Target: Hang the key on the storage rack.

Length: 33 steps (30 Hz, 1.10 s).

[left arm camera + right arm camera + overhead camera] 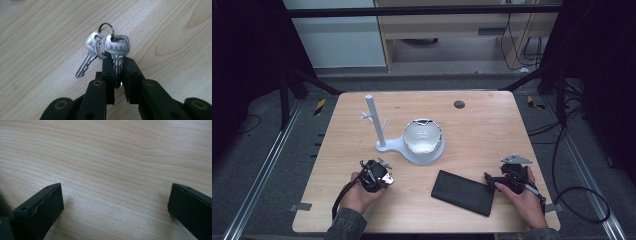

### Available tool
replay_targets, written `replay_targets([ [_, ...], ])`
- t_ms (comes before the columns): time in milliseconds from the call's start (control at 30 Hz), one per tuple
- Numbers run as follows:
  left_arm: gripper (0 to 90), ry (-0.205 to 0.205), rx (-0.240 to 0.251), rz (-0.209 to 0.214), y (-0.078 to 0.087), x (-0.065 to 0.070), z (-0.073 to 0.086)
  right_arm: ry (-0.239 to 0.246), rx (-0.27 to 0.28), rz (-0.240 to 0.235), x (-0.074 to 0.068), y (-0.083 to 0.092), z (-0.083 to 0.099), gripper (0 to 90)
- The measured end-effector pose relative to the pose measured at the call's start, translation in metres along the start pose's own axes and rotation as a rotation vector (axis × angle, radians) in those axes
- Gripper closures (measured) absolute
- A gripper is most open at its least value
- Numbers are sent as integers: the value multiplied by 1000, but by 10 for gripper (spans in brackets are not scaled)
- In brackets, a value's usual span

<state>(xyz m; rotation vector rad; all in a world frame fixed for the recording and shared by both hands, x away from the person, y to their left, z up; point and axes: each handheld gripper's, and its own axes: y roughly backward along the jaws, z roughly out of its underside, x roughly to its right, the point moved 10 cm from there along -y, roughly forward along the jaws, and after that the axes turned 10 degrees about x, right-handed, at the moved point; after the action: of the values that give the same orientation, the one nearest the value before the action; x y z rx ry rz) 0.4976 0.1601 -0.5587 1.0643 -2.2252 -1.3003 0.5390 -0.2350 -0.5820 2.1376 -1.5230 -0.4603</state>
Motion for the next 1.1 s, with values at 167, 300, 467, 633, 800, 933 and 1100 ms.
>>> replay_targets([
  [167,804,-25,-26,-5,3,-2,2,0,0,0,0,0,0,5],
  [300,805,-22,-32,-1,6,-5,4,0,0,0,0,0,0,5],
  [467,805,-21,-8,9,14,-5,1,0,0,1,0,0,0,5],
  [633,805,-33,-37,20,15,-7,6,0,0,1,0,0,0,5],
  [800,803,-18,-34,33,13,-6,10,0,1,1,0,0,0,5],
  [933,787,-4,-16,38,11,-5,7,-3,1,2,0,0,0,6],
  [1100,708,11,-13,32,7,-4,5,-1,2,0,-1,0,0,7],
])
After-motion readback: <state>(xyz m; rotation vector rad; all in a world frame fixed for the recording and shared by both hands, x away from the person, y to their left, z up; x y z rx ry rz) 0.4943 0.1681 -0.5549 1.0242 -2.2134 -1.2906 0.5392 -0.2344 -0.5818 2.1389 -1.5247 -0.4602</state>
